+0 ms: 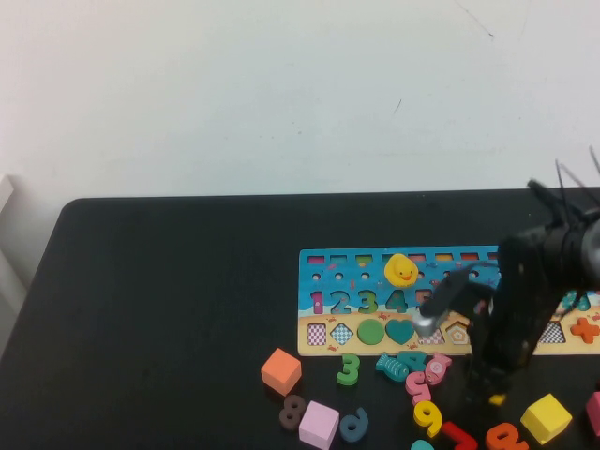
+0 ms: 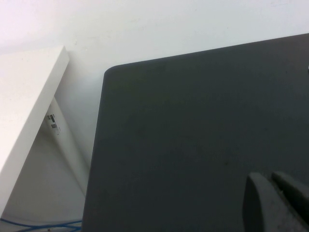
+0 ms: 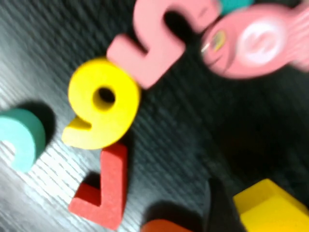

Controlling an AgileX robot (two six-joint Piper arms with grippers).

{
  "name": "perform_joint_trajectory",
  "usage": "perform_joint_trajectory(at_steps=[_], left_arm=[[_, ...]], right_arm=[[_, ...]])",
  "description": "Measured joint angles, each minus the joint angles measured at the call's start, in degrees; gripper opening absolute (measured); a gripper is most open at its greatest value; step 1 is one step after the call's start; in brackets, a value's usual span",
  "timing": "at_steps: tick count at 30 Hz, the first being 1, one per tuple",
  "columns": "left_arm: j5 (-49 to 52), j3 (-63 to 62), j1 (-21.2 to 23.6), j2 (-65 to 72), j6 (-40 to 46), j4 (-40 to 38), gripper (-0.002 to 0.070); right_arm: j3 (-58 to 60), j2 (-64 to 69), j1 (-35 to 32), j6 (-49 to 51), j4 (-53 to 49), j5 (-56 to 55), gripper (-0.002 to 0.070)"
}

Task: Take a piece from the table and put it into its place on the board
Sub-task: Pick up the "Pentagon", then place the "Pentagon" into the hole of the Pentagon

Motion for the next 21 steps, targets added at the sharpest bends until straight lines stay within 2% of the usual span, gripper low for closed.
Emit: perform_joint_trajectory(at_steps=[8, 21], left_arm=[[0.0, 0.0, 0.0, 0.0, 0.0, 0.0, -0.0003], [0.0, 0.0, 0.0, 0.0, 0.0, 0.0, -0.0003]], right_arm=[[-8.5, -1.6, 0.0, 2.5, 0.0, 4.7, 0.0377], [-13.0, 3.5, 0.0, 6.2, -1.6, -0.4, 0.0377]])
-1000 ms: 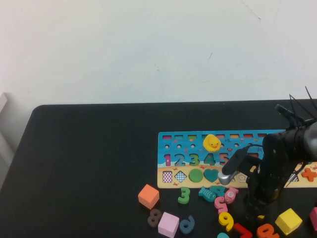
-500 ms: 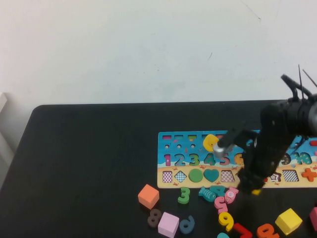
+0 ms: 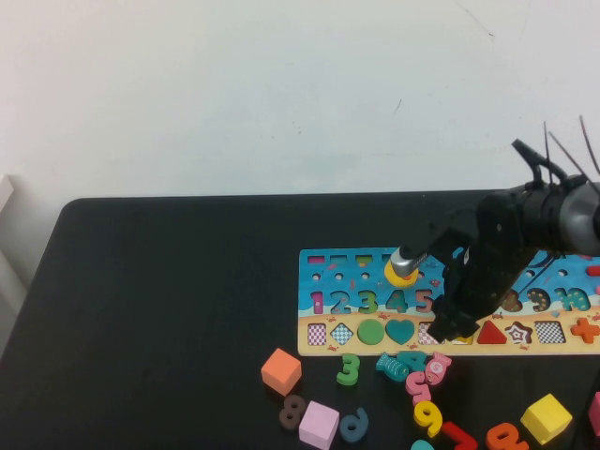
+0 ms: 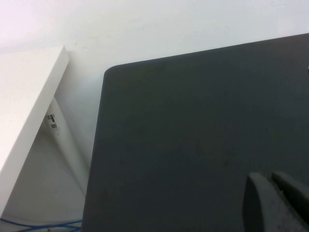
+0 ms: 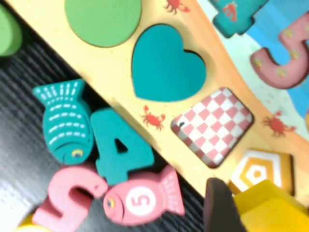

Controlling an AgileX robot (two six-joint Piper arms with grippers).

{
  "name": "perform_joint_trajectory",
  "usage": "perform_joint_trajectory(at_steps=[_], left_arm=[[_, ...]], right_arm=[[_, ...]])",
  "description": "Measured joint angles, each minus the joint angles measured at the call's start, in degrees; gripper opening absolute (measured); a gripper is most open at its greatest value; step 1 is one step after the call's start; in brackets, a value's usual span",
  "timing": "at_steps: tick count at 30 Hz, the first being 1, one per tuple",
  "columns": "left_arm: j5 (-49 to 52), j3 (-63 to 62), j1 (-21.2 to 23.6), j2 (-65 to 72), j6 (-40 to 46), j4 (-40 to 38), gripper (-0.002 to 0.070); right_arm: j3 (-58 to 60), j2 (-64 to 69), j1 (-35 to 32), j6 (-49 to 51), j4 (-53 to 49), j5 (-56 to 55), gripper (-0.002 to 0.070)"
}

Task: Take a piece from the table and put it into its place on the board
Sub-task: Place the "Pentagon" into the hole of the Pentagon

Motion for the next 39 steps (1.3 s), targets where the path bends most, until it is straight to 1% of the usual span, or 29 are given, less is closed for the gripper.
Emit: perform_joint_trajectory(at_steps=[8, 20, 33, 39], left_arm=[[0.0, 0.0, 0.0, 0.0, 0.0, 0.0, -0.0003], [0.0, 0.0, 0.0, 0.0, 0.0, 0.0, -0.0001], [0.0, 0.0, 0.0, 0.0, 0.0, 0.0, -0.0001], [0.0, 0.0, 0.0, 0.0, 0.0, 0.0, -0.0001]], right_arm=[[0.0, 1.7, 0.0, 7.3, -2.6, -4.7, 0.0377], [0.0, 1.7, 0.0, 16.7, -5.2, -5.2, 0.0377], [0.0, 1.8, 0.0, 24.7, -7.4, -5.5, 0.0376], [0.0, 2.1, 0.0, 25.8, -8.1, -5.7, 0.0376]])
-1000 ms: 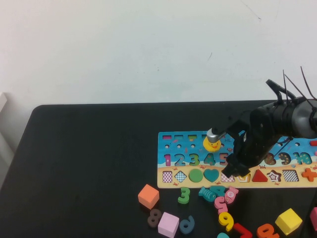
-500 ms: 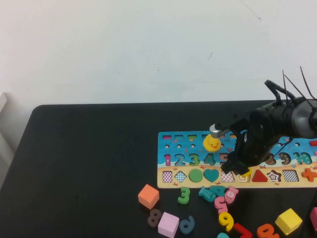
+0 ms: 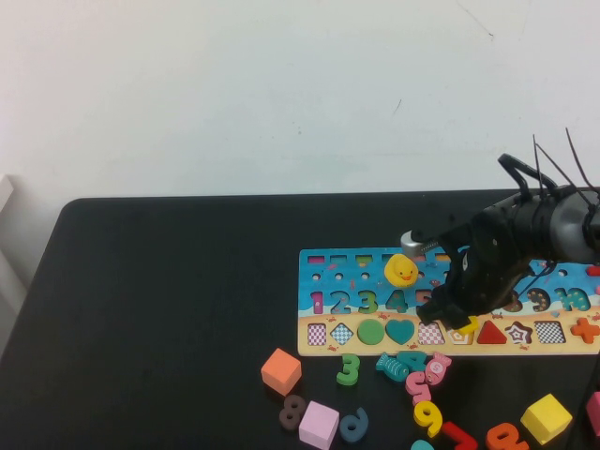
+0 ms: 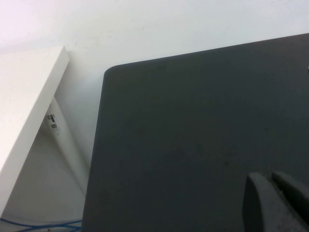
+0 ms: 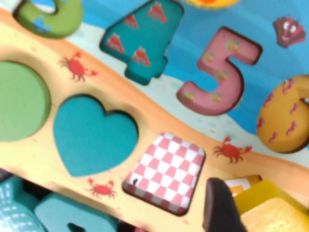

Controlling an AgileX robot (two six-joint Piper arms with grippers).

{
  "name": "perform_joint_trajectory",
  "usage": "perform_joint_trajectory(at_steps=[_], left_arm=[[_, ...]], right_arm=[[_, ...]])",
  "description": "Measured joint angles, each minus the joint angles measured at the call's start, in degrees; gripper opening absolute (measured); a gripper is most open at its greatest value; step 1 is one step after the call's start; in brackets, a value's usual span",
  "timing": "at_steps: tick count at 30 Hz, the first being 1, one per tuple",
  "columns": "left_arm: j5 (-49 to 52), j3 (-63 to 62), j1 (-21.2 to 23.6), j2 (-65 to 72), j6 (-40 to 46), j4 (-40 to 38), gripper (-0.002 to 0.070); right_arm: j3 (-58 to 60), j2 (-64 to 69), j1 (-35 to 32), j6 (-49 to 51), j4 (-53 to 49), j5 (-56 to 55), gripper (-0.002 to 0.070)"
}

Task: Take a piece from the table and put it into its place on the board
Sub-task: Place the "Pentagon" into the hole of the Pentagon

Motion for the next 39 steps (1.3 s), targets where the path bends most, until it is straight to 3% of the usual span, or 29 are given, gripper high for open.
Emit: perform_joint_trajectory(at_steps=[17, 39], left_arm=[[0.0, 0.0, 0.0, 0.0, 0.0, 0.0, -0.0001], [0.0, 0.0, 0.0, 0.0, 0.0, 0.0, -0.0001]], right_arm=[[-0.1, 2.3, 0.0, 1.4, -1.3, 0.7, 0.0376], [-0.1, 2.3, 0.0, 11.8, -1.4, 0.9, 0.0376]])
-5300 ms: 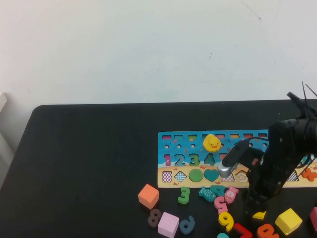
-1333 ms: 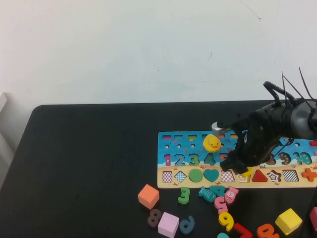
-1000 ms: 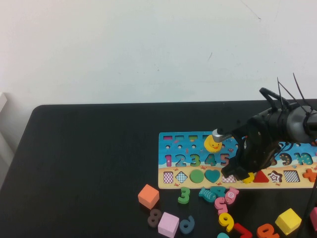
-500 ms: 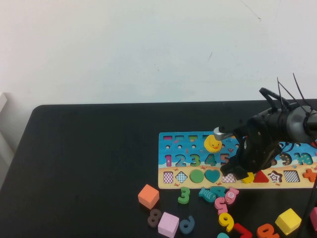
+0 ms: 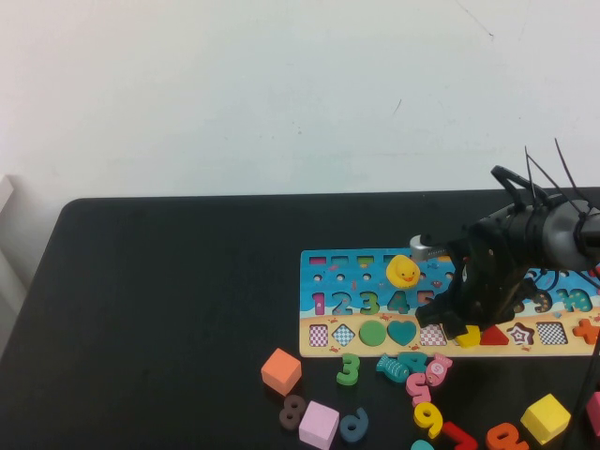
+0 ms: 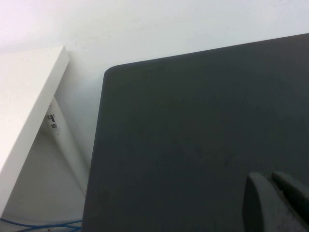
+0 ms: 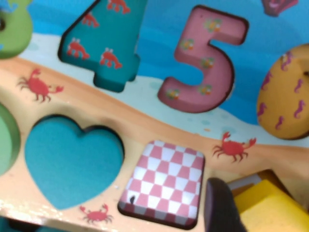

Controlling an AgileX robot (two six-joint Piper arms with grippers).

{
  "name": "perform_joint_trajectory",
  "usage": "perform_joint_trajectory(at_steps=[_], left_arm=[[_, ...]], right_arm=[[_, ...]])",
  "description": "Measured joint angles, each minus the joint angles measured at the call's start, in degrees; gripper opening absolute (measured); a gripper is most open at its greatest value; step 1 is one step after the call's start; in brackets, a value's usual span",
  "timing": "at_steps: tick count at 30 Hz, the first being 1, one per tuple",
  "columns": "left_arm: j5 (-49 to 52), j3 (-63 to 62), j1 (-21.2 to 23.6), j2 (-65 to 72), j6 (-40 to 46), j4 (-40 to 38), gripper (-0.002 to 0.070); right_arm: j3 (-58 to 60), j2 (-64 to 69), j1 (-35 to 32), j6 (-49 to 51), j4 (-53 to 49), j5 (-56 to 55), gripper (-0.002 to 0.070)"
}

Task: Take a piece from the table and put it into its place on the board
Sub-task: Place the "Pentagon" into the hole of the Pentagon

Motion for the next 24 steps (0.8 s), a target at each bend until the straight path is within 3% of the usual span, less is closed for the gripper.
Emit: perform_joint_trajectory(at_steps=[24], left_arm=[[0.0, 0.0, 0.0, 0.0, 0.0, 0.0, -0.0001]], right_arm=[[0.0, 0.1, 0.0, 5.8, -0.2, -1.2, 0.0377]])
